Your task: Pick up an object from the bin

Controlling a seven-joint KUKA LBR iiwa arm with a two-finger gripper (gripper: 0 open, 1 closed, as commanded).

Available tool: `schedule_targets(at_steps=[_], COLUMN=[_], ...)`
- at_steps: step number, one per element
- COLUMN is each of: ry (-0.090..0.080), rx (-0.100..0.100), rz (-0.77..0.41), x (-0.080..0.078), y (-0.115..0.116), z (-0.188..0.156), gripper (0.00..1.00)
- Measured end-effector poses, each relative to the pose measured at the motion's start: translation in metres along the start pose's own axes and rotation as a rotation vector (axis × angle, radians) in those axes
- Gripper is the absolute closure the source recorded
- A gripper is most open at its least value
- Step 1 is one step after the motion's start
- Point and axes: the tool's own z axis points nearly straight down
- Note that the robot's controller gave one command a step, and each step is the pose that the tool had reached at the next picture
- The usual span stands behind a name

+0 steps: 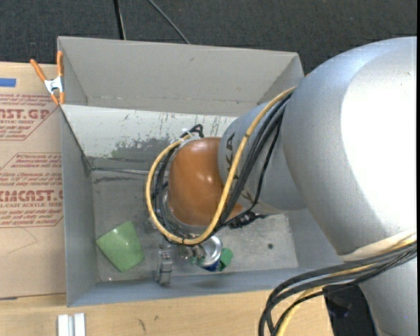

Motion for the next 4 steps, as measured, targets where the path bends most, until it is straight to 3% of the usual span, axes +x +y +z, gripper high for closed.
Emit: schedule_targets(at_steps=[1, 2, 3, 4], ry=[-0.003, -0.001, -0.012, -0.005], rx=[0.0, 0.003, 0.002, 0.002], rz=[-0.043, -0.037, -0.126, 0.201], x=[-0.016, -0.016, -0.038, -0.011], y=[0.07, 0.066, 0.069, 0.061], z=[-0.013, -0.012, -0.124, -0.172], gripper=[0.0, 1.0, 1.0, 1.0])
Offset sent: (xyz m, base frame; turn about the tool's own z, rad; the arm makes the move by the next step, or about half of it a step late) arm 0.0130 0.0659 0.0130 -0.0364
